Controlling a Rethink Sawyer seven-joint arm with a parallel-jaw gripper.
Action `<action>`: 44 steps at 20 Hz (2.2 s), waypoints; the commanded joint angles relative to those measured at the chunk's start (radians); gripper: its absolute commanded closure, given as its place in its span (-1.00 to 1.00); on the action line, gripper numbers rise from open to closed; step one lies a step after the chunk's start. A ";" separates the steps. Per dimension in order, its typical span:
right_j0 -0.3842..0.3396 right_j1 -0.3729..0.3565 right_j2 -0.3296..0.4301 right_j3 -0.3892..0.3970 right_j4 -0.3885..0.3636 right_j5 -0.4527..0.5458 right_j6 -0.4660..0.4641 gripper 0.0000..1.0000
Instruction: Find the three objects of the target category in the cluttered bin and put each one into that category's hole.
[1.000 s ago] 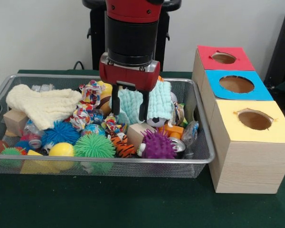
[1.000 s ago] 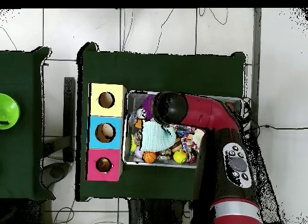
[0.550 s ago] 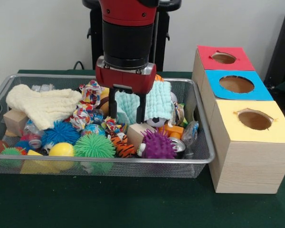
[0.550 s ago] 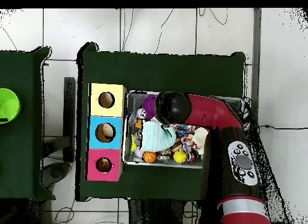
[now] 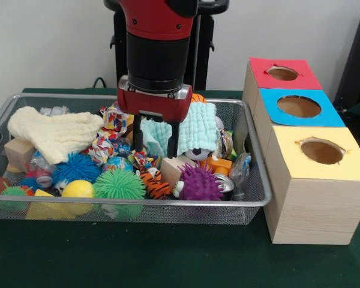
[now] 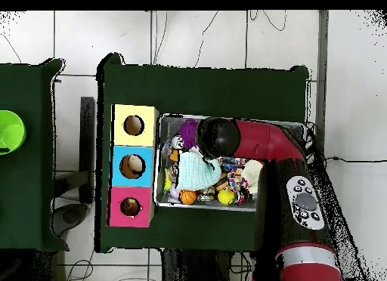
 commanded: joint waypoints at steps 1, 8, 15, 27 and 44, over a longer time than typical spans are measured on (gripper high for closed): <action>-0.045 0.071 0.104 0.055 -0.080 -0.061 -0.103 -1.00; -0.059 0.093 0.114 0.062 -0.111 -0.110 -0.079 -1.00; -0.062 0.117 0.125 0.050 -0.129 -0.134 -0.066 -1.00; -0.021 0.162 0.085 0.044 -0.123 -0.148 0.005 -1.00; -0.009 0.181 -0.024 0.083 -0.195 -0.171 0.014 -1.00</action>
